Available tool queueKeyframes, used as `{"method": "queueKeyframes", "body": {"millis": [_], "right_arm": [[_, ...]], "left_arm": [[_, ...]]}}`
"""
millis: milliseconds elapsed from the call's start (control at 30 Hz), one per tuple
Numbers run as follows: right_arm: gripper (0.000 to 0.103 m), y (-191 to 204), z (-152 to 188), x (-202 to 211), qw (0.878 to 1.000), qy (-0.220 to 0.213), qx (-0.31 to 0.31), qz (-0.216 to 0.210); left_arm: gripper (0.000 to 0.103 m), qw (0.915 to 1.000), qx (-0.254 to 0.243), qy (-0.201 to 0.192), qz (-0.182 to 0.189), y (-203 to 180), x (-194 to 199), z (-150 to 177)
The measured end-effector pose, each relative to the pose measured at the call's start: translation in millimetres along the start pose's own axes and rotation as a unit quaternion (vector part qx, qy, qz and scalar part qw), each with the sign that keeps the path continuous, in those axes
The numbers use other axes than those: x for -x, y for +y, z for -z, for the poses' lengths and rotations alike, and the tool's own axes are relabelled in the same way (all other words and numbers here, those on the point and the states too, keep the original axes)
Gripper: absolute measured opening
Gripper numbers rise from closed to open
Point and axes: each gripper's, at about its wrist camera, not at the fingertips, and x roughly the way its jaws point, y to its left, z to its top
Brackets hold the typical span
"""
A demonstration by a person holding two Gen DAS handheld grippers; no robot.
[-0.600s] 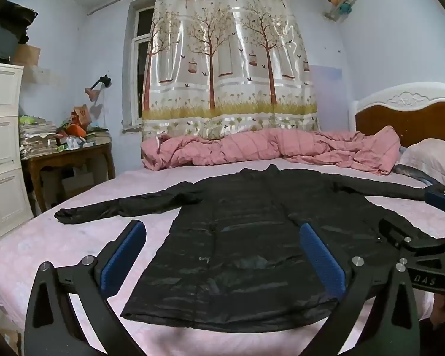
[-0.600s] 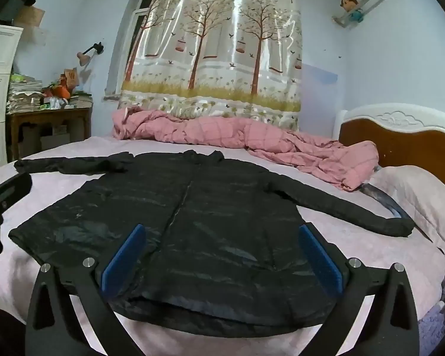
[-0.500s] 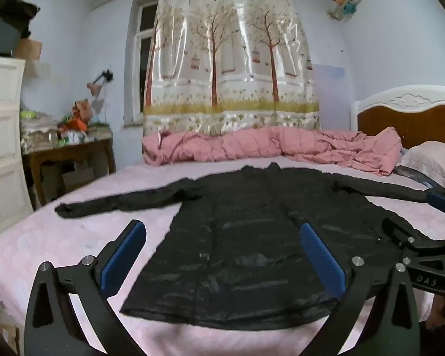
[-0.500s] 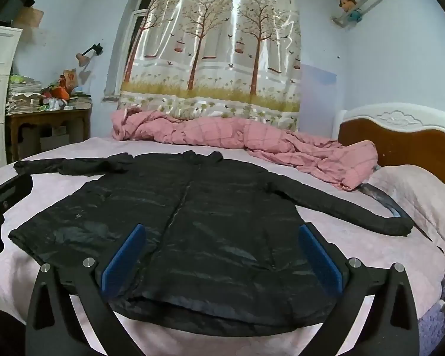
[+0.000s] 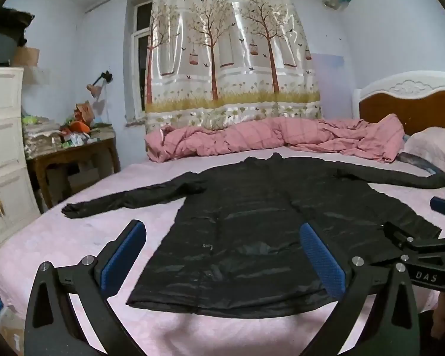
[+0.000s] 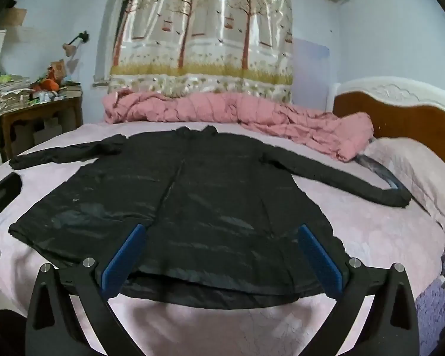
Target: Fold large clothes
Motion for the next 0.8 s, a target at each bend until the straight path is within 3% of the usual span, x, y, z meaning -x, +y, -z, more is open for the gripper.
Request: {"method": "queueKeyframes", "body": {"millis": [500,800], "right_arm": [[0.103,-5.9,6.3,-10.4,0.999,0.024,-0.021,-0.013],[0.103,-12.3,6.3,-10.4,1.000,0.024,-0.018,0.001]], "left_arm": [[0.103,0.9992,0.033,0.010,0.019,9.9,-5.0,-1.7],[0.103,0.9999,-0.005,-0.010,0.000,4.7,3.5,-1.6]]}}
